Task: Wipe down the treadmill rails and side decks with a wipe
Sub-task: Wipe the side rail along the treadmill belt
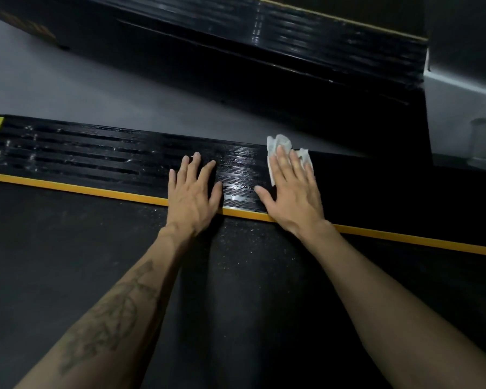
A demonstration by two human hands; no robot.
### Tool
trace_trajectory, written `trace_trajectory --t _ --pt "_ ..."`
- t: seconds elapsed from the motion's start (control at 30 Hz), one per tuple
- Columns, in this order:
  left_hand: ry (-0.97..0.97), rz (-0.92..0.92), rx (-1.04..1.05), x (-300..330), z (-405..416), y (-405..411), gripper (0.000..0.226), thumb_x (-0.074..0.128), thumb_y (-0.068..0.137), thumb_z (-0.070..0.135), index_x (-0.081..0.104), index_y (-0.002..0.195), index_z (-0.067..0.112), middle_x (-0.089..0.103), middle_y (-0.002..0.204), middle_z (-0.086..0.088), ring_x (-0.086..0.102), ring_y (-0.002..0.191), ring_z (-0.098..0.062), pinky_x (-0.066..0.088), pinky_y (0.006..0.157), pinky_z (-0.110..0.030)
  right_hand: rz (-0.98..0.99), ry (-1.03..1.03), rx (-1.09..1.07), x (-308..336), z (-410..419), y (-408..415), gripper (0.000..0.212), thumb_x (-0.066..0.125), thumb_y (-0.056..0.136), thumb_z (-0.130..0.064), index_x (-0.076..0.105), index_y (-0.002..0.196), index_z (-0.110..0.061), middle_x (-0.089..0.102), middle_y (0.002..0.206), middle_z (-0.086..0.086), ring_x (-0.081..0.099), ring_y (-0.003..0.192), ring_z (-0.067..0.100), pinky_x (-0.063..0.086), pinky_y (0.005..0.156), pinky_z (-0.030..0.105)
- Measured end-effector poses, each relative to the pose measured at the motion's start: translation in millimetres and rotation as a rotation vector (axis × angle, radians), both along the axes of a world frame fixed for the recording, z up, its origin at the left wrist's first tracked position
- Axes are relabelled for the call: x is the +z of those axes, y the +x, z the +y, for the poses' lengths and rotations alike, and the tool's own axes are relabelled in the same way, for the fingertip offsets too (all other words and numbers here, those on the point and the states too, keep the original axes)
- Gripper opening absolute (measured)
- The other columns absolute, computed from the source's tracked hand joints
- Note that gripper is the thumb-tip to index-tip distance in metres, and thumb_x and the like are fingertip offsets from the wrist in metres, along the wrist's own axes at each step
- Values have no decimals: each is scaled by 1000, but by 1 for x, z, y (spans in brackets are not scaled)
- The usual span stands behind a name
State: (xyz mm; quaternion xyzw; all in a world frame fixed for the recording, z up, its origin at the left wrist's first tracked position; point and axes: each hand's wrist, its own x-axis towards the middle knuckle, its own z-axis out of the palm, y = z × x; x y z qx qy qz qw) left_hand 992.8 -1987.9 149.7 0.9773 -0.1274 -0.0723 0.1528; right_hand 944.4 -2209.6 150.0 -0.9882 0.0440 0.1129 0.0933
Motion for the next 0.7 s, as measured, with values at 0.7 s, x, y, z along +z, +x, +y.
trace_trajectory --t 0.7 --pt "0 68 7 7 2 -1 55 41 108 43 32 160 27 14 172 -5 6 159 -23 6 128 -49 53 67 155 3 49 8 75 20 105 -62 -6 164 -24 -19 170 1 -18 157 20 -6 128 46"
